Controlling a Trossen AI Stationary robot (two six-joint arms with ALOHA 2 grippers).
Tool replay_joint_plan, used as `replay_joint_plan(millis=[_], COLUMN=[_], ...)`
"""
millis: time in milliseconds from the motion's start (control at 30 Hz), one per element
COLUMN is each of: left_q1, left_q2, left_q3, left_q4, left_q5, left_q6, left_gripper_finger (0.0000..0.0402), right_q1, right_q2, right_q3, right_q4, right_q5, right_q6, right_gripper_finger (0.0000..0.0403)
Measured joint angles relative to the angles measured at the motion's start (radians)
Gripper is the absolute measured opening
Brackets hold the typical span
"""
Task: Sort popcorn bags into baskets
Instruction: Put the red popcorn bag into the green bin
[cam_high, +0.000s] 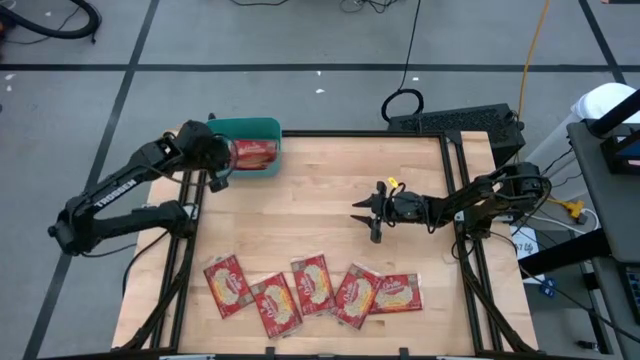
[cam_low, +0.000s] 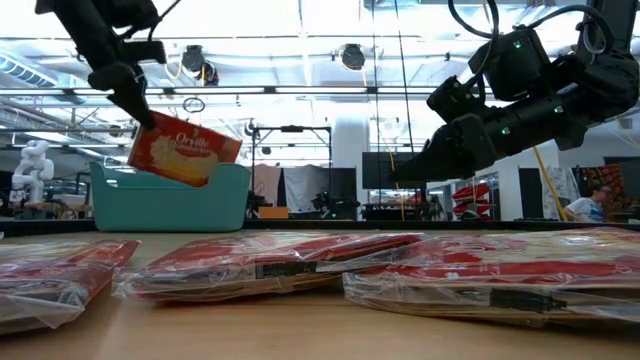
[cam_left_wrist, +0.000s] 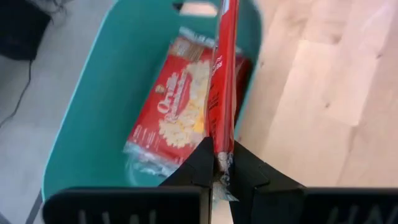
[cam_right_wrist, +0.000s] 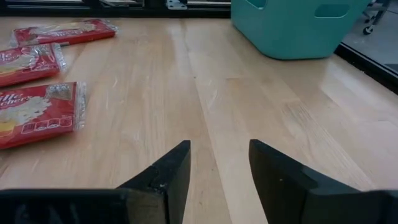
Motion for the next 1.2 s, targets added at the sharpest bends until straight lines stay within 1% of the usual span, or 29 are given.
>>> replay_joint_plan(millis=[133, 367, 433, 567, 633, 700, 867, 933, 1033, 1133, 1200], left_q1=[0.051, 0.105, 0.116, 0.131, 0.137, 0.139, 0.138, 0.138, 0.137, 0.134, 0.133], left_q2=[0.060, 0.186, 0.214, 0.250, 0.261, 0.267, 0.269, 0.269, 0.269, 0.269, 0.269], left_q3=[0.000, 0.000, 0.000, 0.000, 0.000, 0.000, 0.000, 0.000, 0.000, 0.000, 0.000], left_q4=[0.002, 0.021, 0.039, 0.091, 0.113, 0.136, 0.144, 0.142, 0.142, 0.142, 0.142], left_q5=[0.010, 0.042, 0.017, -0.090, -0.141, -0.170, -0.178, -0.180, -0.180, -0.178, -0.157], left_q6=[0.032, 0.028, 0.015, -0.041, -0.069, -0.087, -0.075, -0.059, -0.054, -0.058, -0.083], left_gripper_finger=[0.0025, 0.0026, 0.0026, 0.0030, 0.0043, 0.0065, 0.0132, 0.0145, 0.0133, 0.0099, 0.0078], right_q1=[0.000, 0.001, 0.006, 0.013, 0.013, 0.012, 0.012, 0.012, 0.012, 0.012, 0.012], right_q2=[0.000, 0.000, 0.000, 0.000, 0.000, 0.000, 0.000, 0.000, 0.000, 0.000, 0.000], right_q3=[0.000, 0.000, 0.000, 0.000, 0.000, 0.000, 0.000, 0.000, 0.000, 0.000, 0.000], right_q4=[0.000, 0.000, 0.000, 0.000, 0.000, 0.000, 0.000, 0.000, 0.000, 0.000, 0.000], right_q5=[0.000, 0.000, 0.000, 0.000, 0.000, 0.000, 0.000, 0.000, 0.000, 0.000, 0.000], right_q6=[0.000, 0.019, 0.018, 0.014, 0.017, 0.017, 0.016, 0.016, 0.014, 0.011, 0.011], right_gripper_finger=[0.0155, 0.0155, 0.0155, 0.0155, 0.0155, 0.0155, 0.0155, 0.0155, 0.0155, 0.0155, 0.0155])
